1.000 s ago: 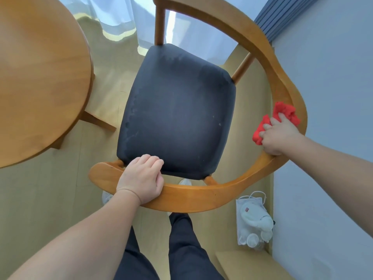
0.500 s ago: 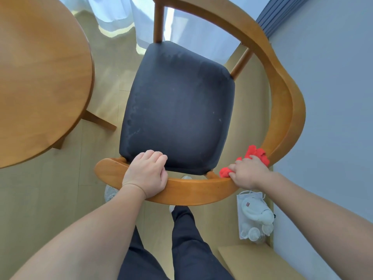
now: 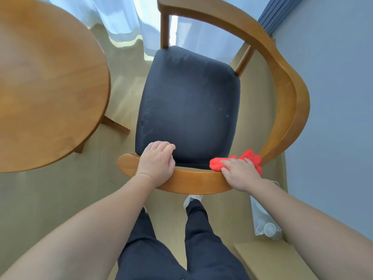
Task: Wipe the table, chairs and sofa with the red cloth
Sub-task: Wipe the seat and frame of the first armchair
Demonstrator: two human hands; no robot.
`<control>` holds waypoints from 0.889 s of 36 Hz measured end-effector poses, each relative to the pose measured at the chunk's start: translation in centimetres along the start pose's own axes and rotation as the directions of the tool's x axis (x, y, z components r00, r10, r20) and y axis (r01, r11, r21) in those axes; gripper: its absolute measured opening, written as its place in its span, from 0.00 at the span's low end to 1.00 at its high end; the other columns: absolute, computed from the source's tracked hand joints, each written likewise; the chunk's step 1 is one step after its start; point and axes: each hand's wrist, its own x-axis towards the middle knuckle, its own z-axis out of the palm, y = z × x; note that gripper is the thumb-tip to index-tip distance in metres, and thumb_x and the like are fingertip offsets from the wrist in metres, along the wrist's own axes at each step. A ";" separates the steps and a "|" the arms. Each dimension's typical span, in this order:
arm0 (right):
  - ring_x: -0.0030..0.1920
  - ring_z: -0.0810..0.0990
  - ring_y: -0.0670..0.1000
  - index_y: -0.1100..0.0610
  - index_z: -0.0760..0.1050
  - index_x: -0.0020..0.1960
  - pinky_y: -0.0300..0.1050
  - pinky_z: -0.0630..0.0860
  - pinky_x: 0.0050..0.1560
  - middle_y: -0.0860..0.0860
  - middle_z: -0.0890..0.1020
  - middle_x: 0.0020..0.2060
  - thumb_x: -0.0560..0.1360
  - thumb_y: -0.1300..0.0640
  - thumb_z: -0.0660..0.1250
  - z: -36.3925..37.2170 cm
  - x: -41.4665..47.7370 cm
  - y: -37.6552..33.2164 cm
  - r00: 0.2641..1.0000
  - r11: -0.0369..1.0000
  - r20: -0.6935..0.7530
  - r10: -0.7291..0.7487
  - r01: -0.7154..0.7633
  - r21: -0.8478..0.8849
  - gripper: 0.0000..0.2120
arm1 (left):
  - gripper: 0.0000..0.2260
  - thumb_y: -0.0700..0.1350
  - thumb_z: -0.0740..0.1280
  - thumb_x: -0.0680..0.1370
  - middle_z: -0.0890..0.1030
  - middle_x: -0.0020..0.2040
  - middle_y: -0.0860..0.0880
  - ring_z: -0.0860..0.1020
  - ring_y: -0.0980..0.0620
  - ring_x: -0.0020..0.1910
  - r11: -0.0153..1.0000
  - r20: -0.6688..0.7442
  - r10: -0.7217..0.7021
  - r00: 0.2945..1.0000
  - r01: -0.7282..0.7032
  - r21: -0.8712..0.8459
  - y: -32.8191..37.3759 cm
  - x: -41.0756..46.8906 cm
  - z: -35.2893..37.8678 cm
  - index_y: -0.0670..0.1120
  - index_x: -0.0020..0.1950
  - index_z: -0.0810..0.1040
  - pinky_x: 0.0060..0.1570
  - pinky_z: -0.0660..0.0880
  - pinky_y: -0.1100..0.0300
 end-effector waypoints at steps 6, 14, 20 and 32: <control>0.63 0.72 0.58 0.51 0.71 0.65 0.56 0.64 0.64 0.53 0.75 0.65 0.81 0.49 0.48 0.1 -0.6 -4.7 0.999 0.995 -0.034 -0.022 0.025 0.096 0.18 | 0.13 0.43 0.60 0.73 0.81 0.50 0.46 0.78 0.43 0.52 0.997 -0.093 -0.073 0.993 0.075 0.021 -3.9 -2.2 -3.3 0.42 0.54 0.79 0.56 0.73 0.50; 0.58 0.74 0.58 0.52 0.69 0.60 0.55 0.69 0.57 0.53 0.77 0.60 0.82 0.49 0.47 -0.1 -0.5 -12.0 0.995 0.984 -0.079 -0.058 0.071 0.162 0.16 | 0.17 0.46 0.54 0.73 0.81 0.48 0.46 0.78 0.44 0.49 0.988 -0.154 -0.131 0.979 0.141 0.056 -8.9 -6.0 -6.1 0.41 0.51 0.79 0.52 0.75 0.52; 0.56 0.75 0.60 0.53 0.68 0.56 0.55 0.69 0.54 0.55 0.77 0.56 0.82 0.48 0.47 -0.4 0.1 -15.8 0.994 0.976 -0.099 -0.035 0.055 0.210 0.14 | 0.18 0.45 0.54 0.72 0.81 0.47 0.45 0.79 0.42 0.48 0.983 -0.187 -0.175 0.967 0.184 0.029 -11.7 -8.3 -6.8 0.40 0.51 0.80 0.50 0.75 0.52; 0.59 0.75 0.58 0.52 0.67 0.68 0.57 0.70 0.62 0.53 0.75 0.61 0.82 0.45 0.46 -1.9 1.9 -24.6 0.987 0.938 -0.159 0.000 0.055 0.343 0.21 | 0.17 0.44 0.54 0.71 0.81 0.46 0.46 0.79 0.43 0.46 0.972 -0.230 -0.232 0.945 0.236 -0.011 -17.7 -12.9 -9.2 0.40 0.50 0.80 0.48 0.75 0.55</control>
